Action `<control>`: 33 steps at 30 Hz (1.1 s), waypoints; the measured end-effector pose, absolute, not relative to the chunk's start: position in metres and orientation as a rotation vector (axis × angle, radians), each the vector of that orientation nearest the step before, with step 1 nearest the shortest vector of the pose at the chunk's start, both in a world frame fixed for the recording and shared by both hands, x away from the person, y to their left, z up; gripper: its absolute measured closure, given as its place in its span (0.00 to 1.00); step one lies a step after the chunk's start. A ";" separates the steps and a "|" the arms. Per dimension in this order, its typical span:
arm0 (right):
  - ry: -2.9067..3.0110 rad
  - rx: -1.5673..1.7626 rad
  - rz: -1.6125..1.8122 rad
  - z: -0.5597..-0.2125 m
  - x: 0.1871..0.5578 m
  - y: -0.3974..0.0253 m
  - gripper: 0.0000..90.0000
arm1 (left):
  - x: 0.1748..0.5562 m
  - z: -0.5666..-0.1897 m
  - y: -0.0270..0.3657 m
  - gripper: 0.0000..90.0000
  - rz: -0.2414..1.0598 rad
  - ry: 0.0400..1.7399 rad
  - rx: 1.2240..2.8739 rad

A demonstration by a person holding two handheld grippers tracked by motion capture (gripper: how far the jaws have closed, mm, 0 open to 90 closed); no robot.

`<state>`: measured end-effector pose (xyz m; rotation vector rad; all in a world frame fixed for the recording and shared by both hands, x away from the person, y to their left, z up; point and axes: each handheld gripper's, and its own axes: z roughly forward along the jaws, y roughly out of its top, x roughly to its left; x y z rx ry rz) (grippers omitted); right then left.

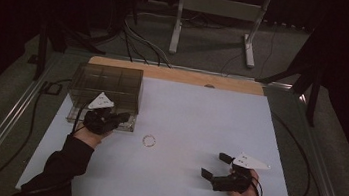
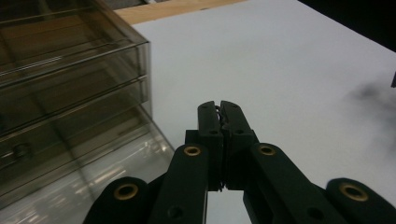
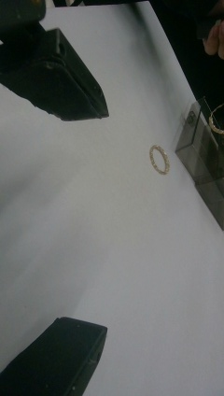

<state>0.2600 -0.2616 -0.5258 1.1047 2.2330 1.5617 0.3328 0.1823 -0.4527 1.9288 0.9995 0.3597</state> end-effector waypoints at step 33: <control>2.232 1.103 1.555 -0.525 0.259 -0.261 0.00 | 0.331 -0.457 0.276 1.00 0.461 1.218 1.797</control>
